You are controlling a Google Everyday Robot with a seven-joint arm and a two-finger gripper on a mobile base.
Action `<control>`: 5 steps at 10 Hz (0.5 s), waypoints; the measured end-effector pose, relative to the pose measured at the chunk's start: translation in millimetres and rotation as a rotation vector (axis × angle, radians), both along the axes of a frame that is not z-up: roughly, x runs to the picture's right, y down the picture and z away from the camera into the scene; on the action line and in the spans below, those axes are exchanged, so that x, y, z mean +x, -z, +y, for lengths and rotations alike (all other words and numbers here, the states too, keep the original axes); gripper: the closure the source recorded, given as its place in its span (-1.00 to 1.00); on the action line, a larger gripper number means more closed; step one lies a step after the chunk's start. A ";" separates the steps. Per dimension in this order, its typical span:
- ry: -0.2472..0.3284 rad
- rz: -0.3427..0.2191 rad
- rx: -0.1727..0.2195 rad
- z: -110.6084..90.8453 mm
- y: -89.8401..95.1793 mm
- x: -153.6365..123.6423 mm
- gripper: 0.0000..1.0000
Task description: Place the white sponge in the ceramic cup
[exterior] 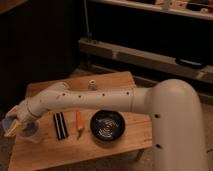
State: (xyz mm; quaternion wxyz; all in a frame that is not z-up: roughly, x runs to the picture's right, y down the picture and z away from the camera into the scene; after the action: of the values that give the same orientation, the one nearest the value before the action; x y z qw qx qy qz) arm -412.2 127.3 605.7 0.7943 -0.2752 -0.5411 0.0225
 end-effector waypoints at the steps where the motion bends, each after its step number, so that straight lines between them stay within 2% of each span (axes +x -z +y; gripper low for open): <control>1: 0.009 -0.012 -0.010 6.5 1.3 -7.1 0.71; 5: 0.025 -0.028 -0.050 24.8 -10.5 -16.1 0.71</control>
State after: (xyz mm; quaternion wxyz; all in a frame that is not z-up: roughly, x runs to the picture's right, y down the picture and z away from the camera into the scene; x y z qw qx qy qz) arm -428.3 152.1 616.3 0.7797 -0.3022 -0.5480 0.0221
